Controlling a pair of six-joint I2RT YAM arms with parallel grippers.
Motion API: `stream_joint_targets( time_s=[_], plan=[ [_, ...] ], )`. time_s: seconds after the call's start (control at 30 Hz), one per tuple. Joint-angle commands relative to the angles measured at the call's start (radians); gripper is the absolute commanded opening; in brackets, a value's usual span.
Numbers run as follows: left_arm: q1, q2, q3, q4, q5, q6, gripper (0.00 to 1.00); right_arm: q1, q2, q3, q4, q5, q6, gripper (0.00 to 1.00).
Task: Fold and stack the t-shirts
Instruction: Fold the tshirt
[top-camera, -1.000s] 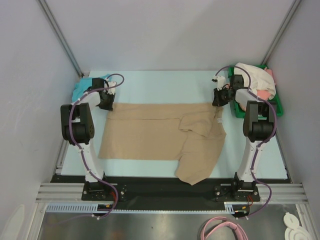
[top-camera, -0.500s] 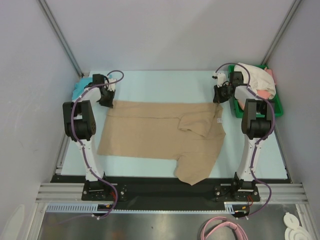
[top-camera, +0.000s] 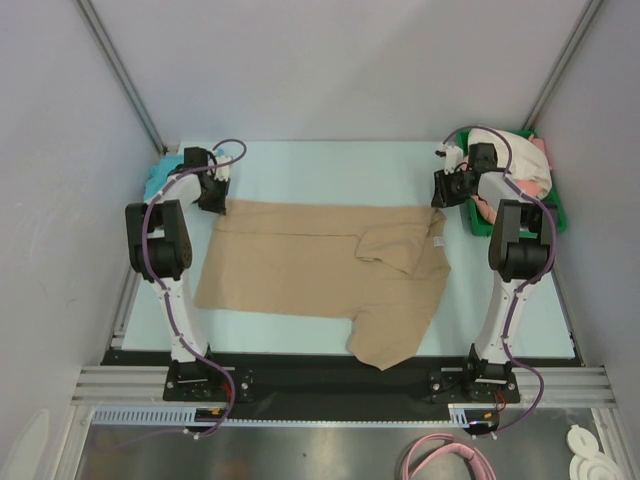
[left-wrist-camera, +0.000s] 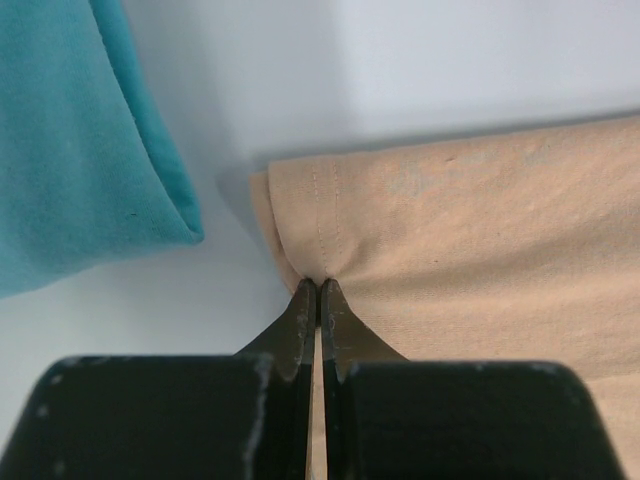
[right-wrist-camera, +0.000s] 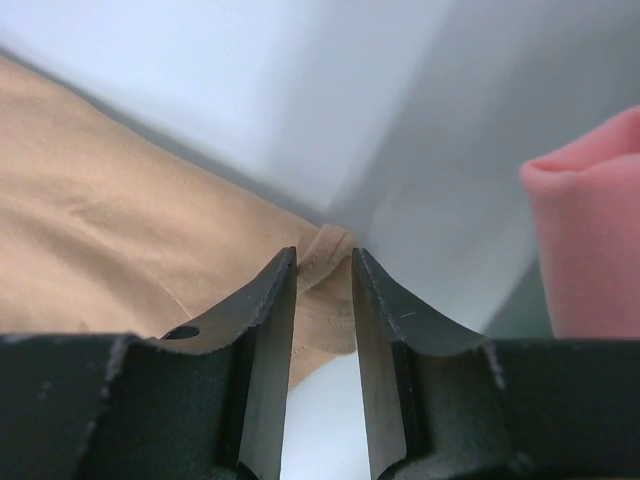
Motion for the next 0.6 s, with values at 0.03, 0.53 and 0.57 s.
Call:
stream_joint_targets(
  time_s=[0.03, 0.53, 0.57],
  plan=[
    [0.009, -0.037, -0.036, 0.020, 0.029, -0.013, 0.00, -0.002, -0.059, -0.003, -0.034, 0.010, 0.000, 0.34],
    [0.009, -0.033, -0.039, 0.023, 0.021, -0.010, 0.00, -0.002, 0.079, 0.103, -0.124, -0.016, -0.009, 0.07],
    [0.009, -0.031, -0.037, 0.026, 0.019, -0.010, 0.00, -0.002, 0.088, 0.109, -0.118, -0.007, -0.009, 0.05]
  ],
)
